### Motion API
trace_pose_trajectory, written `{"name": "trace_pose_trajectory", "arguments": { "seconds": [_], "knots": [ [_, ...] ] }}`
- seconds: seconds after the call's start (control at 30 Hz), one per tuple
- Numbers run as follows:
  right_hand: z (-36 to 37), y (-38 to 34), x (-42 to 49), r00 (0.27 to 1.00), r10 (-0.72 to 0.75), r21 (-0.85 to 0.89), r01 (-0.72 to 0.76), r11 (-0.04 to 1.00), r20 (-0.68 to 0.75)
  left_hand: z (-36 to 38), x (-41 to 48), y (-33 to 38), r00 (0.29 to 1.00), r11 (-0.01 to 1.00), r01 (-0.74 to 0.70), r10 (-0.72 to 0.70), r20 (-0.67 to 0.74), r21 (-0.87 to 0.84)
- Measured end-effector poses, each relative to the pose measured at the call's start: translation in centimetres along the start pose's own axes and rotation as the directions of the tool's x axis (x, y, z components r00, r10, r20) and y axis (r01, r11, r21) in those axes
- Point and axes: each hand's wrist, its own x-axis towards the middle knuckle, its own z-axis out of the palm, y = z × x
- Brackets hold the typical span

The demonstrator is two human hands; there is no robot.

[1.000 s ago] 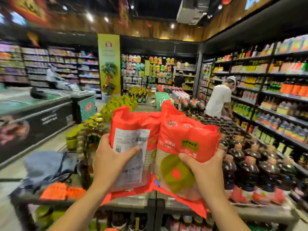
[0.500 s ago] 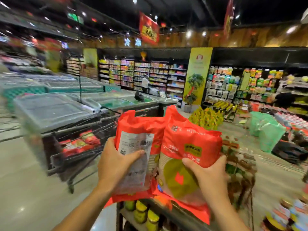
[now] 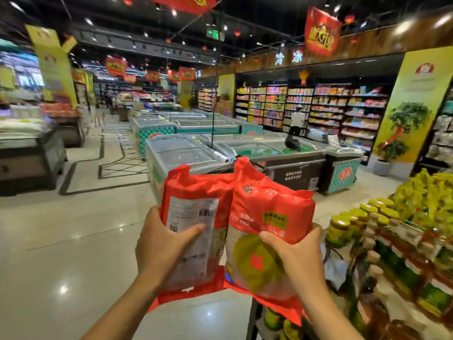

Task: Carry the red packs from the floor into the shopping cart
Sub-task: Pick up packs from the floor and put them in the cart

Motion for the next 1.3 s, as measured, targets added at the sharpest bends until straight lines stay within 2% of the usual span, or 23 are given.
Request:
{"name": "trace_pose_trajectory", "arguments": {
  "seconds": [0.23,0.4,0.53,0.87,1.3],
  "knots": [
    [8.4,3.2,8.3,0.997,0.028,0.012,-0.029,1.0,0.079,3.1,8.9,-4.0,0.998,0.998,0.014,-0.01,-0.062,0.065],
    [13.7,6.3,15.6,0.992,0.089,0.046,-0.093,0.995,0.088,7.1,16.7,-5.4,1.0,0.992,0.027,-0.025,-0.017,0.124],
    [18.0,7.3,20.6,0.982,0.122,0.054,-0.131,0.99,0.143,9.1,22.0,-6.5,0.997,0.988,0.062,-0.056,-0.044,0.143],
    [27.2,7.2,31.3,0.974,0.077,0.076,-0.095,0.993,0.215,12.5,34.1,-8.8,0.993,0.99,0.069,-0.056,-0.102,0.123],
    [41.5,7.6,50.3,0.997,-0.001,0.011,0.0,1.0,0.079,23.2,58.1,-13.5,0.999,0.999,0.032,-0.033,-0.027,-0.024]
  ]
}}
